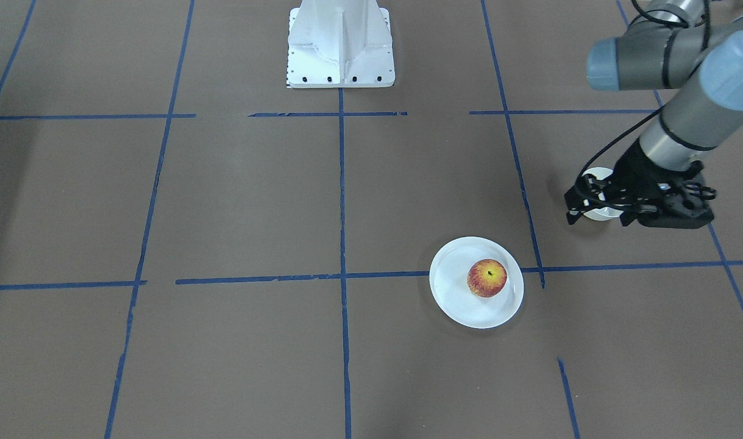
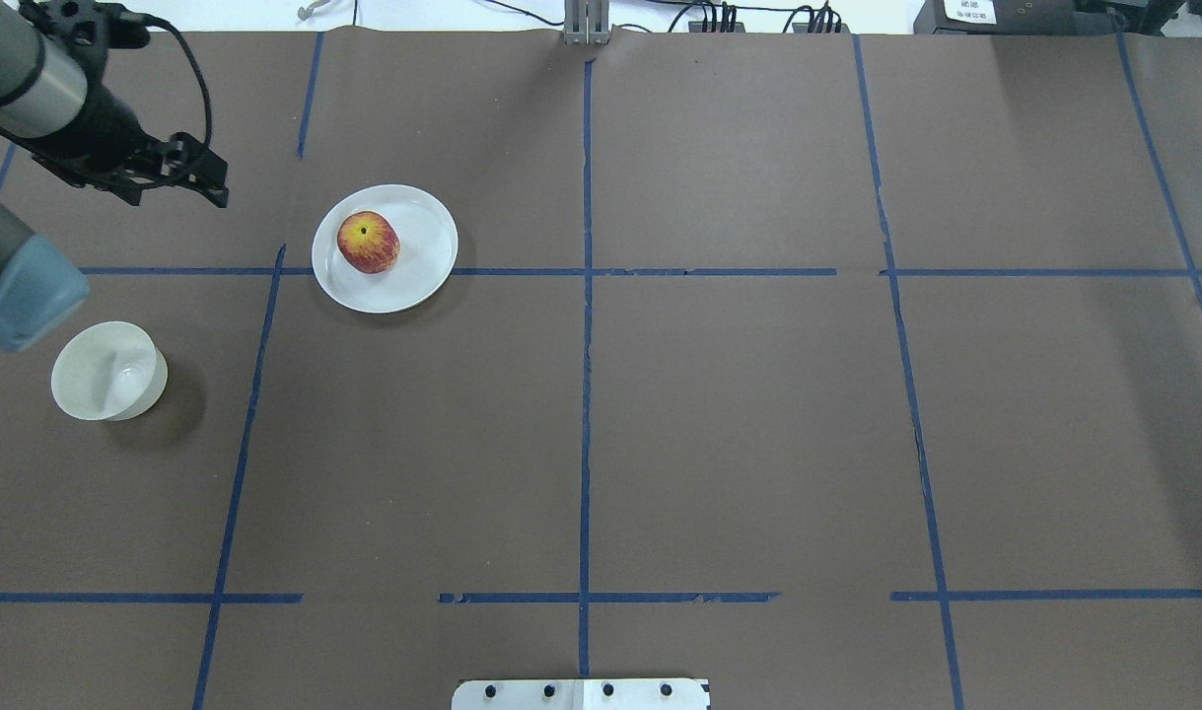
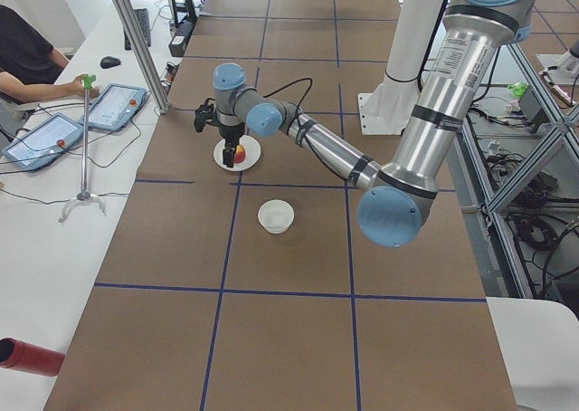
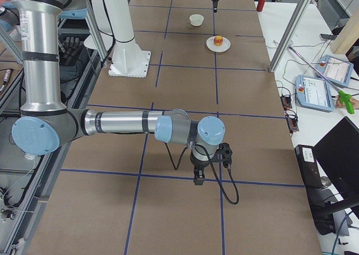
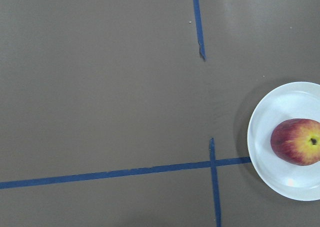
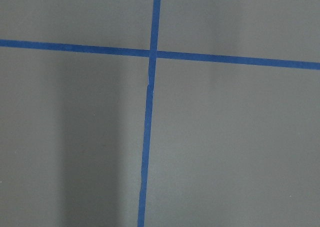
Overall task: Move apple from plate to bowl
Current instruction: 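Move the left gripper over the apple on the white plate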
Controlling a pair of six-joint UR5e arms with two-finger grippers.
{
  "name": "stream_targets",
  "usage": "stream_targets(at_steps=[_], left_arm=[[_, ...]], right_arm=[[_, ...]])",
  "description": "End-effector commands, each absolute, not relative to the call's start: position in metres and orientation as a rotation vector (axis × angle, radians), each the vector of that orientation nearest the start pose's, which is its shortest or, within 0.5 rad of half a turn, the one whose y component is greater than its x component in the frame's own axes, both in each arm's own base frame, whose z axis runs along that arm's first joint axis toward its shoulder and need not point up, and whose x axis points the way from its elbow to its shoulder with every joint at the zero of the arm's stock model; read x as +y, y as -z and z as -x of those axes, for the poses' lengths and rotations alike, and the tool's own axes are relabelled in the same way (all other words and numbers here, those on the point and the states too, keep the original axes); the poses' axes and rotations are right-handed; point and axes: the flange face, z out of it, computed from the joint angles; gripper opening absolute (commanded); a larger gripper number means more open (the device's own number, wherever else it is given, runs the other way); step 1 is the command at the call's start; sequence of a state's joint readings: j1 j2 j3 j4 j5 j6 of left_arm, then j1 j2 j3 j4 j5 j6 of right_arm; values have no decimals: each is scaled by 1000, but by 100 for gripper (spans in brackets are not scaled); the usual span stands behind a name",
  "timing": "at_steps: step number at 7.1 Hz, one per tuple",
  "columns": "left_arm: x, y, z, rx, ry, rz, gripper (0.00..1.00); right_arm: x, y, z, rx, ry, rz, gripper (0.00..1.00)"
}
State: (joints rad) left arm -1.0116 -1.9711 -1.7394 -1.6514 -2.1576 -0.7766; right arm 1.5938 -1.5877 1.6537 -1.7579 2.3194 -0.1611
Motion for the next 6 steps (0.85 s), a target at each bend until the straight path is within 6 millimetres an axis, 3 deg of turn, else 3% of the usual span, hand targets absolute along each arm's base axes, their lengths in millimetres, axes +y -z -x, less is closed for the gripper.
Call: stream_targets(at_steps=[1,2,3,6], left_arm=[[-586,-326,-341,830,67,-79,100],[-597,-319,-351,832,94,-65,100],[-591,-326,-378,845,108,-39,100],[-615,-342,-420,839,133,-15,100]], right_arm=[[-473,-646,-76,-755,86,46,100],[-473,-646,-76,-755,86,46,100],[-473,-646,-76,-755,86,46,100],[-473,-646,-76,-755,86,46,100]])
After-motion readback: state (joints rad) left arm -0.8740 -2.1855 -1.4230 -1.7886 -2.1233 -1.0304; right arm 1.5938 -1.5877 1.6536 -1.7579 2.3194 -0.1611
